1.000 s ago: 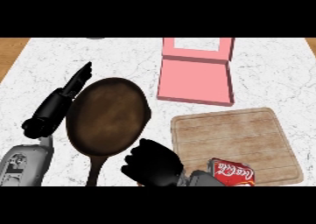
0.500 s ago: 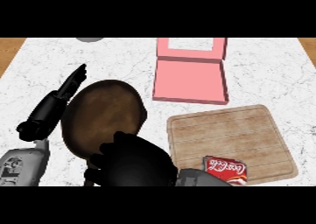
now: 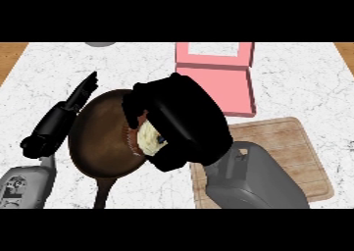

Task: Pick the cupcake from the cutting board and place it in the cardboard box

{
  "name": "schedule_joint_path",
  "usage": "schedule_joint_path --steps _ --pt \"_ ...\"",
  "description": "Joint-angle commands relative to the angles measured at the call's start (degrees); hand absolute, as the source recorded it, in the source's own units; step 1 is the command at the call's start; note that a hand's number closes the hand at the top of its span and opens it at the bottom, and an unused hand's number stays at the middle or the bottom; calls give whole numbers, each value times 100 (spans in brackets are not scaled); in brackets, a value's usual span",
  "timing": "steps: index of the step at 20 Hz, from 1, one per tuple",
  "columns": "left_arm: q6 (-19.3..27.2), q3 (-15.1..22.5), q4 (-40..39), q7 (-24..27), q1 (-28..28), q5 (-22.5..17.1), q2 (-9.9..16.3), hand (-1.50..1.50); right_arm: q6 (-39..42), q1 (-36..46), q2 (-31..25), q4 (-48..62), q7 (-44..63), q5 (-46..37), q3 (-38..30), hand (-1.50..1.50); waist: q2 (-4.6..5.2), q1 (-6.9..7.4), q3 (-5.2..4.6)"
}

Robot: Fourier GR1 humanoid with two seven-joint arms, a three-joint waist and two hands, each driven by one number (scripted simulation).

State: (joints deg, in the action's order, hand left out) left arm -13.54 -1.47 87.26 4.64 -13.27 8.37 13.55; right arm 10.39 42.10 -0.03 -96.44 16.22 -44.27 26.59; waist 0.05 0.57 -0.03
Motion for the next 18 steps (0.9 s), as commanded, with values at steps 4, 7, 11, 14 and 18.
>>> schedule_joint_path --steps 4,7,11,14,18 --pt "-61 -37 300 94 326 -24 16 0 -32 1188 2 1391 -7 345 -1493 150 0 39 1" --pt "120 72 -66 -56 -159 180 -145 0 -347 1469 -466 2420 -774 -74 -1576 150 37 30 0" --pt "-137 -87 -59 -75 -198 -24 48 0 163 1885 -892 3559 -1148 -91 -1649 150 58 94 -2" --pt "-151 -46 -36 -52 -215 -12 20 0 806 2078 -974 4194 -1125 -42 -1569 150 58 124 -3" --pt "-36 14 -55 -167 -378 47 -128 0 1269 2492 -1472 5131 -1925 34 -1766 150 61 119 1"
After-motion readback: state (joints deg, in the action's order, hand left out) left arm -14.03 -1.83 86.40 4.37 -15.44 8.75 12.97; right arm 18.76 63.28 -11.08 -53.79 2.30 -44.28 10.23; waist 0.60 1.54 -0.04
